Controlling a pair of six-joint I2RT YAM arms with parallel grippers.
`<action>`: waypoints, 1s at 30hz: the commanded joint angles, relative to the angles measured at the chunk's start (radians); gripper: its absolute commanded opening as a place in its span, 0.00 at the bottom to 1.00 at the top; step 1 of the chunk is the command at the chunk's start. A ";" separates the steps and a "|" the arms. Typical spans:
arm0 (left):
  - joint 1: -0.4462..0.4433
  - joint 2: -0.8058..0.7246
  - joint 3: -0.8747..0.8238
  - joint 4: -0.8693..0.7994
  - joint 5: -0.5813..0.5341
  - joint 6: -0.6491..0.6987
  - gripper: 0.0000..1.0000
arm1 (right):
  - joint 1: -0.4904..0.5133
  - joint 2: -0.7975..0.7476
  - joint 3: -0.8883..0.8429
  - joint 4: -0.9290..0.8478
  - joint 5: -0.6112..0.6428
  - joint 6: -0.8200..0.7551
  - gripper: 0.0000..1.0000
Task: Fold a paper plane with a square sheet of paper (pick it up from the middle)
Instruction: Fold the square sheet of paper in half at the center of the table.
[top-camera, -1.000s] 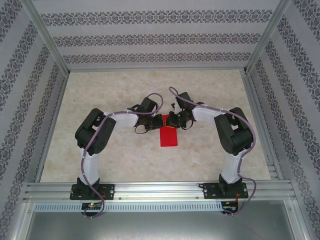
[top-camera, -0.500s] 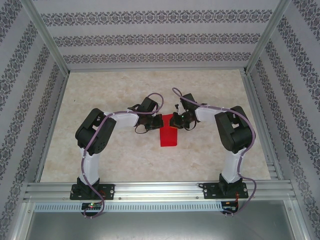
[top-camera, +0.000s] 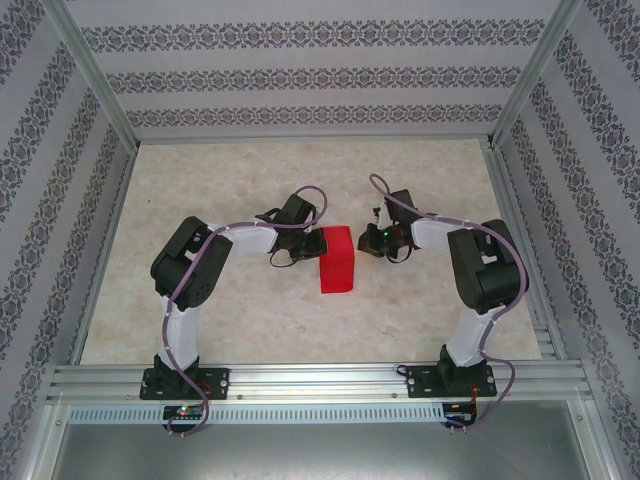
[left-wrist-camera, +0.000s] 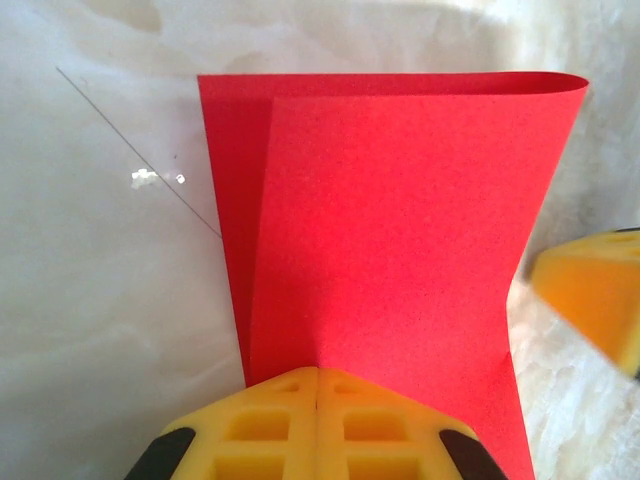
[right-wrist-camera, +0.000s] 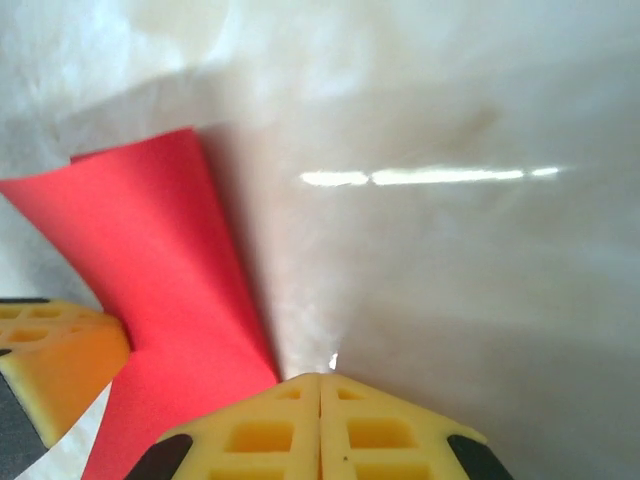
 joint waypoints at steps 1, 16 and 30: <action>0.010 0.121 -0.062 -0.186 -0.132 0.002 0.00 | 0.032 -0.078 0.007 0.020 0.053 0.000 0.08; 0.010 0.127 -0.064 -0.188 -0.130 0.003 0.00 | 0.106 0.130 0.099 0.170 -0.010 0.084 0.08; 0.010 0.128 -0.083 -0.188 -0.140 0.001 0.00 | -0.018 0.079 0.022 0.263 0.123 0.151 0.08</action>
